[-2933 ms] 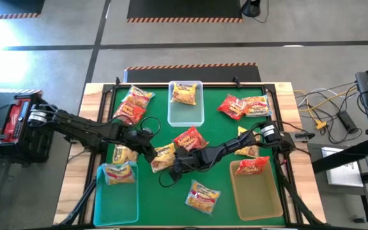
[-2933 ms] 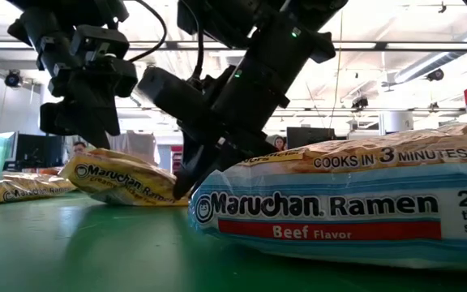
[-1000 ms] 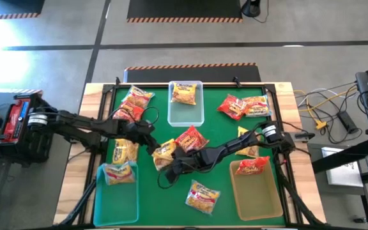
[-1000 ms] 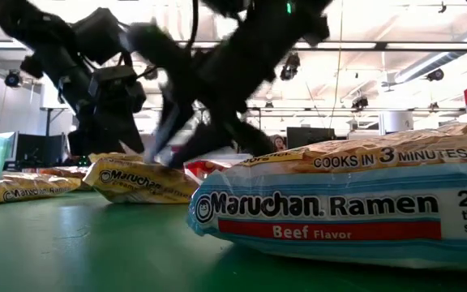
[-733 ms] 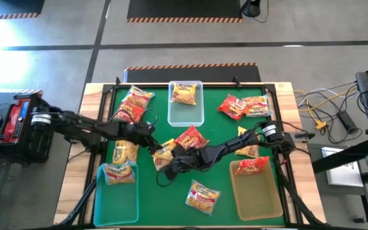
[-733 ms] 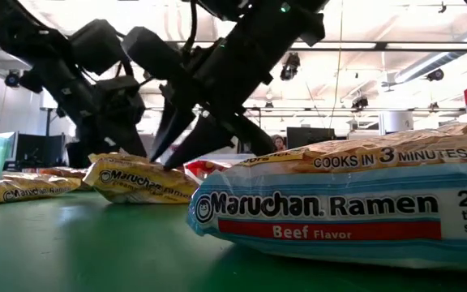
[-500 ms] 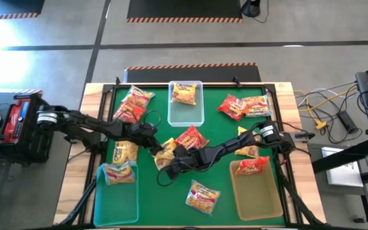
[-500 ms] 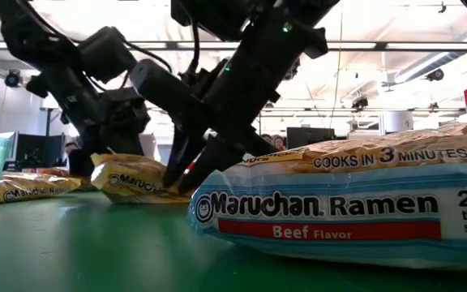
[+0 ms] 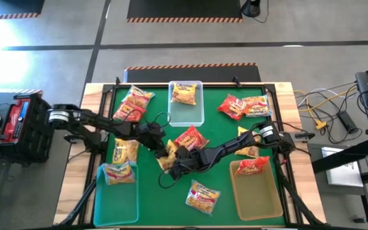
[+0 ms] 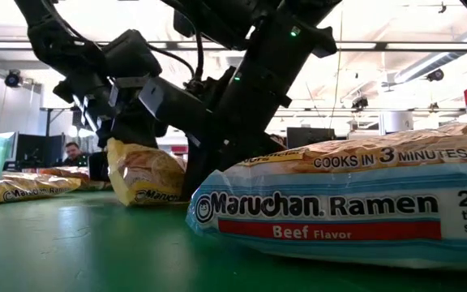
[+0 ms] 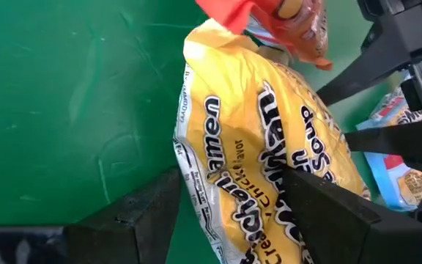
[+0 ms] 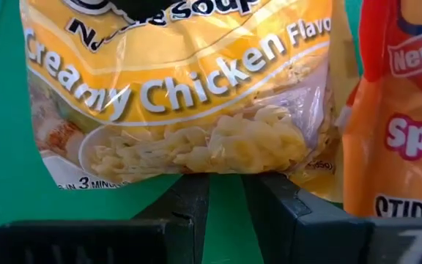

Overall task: Sort Maruchan noodles
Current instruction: Put the middle yellow noodle pack into the transparent bin

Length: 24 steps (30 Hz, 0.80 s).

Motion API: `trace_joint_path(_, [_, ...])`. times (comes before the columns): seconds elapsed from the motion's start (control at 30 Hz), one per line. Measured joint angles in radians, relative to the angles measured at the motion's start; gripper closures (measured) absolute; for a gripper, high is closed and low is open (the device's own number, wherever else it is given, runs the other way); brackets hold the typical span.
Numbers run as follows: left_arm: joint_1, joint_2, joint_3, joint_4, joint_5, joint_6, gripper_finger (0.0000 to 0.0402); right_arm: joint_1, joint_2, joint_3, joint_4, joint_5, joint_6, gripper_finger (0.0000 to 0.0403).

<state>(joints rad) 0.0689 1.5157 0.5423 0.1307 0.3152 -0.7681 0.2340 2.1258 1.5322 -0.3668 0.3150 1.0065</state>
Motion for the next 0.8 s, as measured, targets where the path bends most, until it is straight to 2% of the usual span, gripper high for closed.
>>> trace_joint_path(0.2, [-0.003, -0.003, 0.005, 0.025, 0.060, -0.009, 0.0189, 0.000, 0.000, 0.000, -0.002, 0.003, 0.000, 0.0321])
trace_joint_path(0.3, [-0.003, -0.002, 0.005, 0.019, 0.095, -0.012, 0.0216, 0.000, -0.003, -0.001, -0.001, 0.003, -0.014, 0.0321])
trace_joint_path(0.57, [-0.003, -0.002, 0.005, 0.015, 0.098, -0.038, 0.0298, 0.005, -0.006, -0.002, -0.002, -0.002, -0.042, 0.0321])
trace_joint_path(0.8, [-0.003, -0.003, 0.005, -0.001, 0.095, -0.078, 0.0356, 0.021, -0.028, -0.002, -0.056, -0.071, -0.073, 0.0321])
